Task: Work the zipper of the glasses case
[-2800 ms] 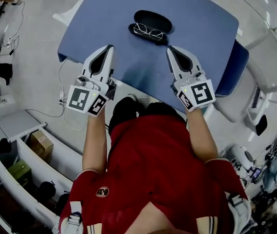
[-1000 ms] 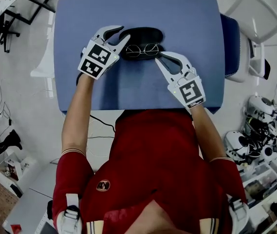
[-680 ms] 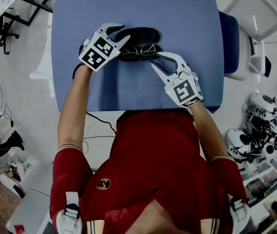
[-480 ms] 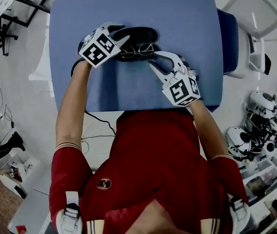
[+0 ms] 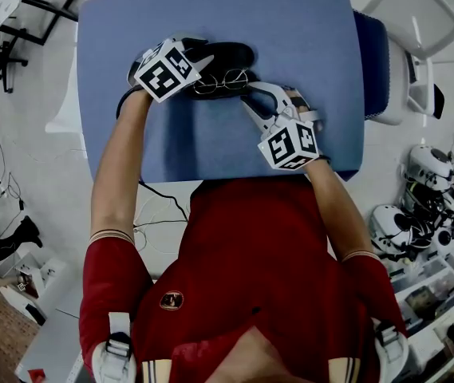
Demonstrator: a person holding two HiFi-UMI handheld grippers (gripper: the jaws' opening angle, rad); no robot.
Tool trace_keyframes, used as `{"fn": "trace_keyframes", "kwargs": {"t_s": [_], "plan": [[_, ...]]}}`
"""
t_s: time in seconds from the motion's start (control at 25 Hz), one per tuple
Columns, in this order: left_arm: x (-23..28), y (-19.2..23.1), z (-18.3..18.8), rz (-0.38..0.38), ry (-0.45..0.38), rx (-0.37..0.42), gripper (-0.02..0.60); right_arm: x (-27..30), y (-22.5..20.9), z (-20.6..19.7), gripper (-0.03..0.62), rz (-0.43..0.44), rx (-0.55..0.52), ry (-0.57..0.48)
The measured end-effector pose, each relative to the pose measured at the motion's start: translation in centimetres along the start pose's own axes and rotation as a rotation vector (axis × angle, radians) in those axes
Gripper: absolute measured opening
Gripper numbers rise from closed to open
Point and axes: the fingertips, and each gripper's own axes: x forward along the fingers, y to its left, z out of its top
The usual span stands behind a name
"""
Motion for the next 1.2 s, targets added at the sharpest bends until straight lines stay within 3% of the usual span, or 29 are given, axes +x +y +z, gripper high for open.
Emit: {"fn": "trace_keyframes", "kwargs": {"t_s": [0.52,0.84,1.2], "plan": [[-3.2,-1.6,1.7,0.104,-0.097,0.013,0.083,0.3,0.3,-0.3,0.104,-0.011,0.026,-0.007],[-4.7,-4.1,2.1,0.171,-0.100,0.086,0.084,0.0,0.7,-0.4,0.106,-0.010,0.026,-0.014],[-5.4,-7.0,2.2,0.182,-0.137,0.087,0.086,-0.6,0.6,-0.4,0.107,-0.006,0.028,-0.040]]}}
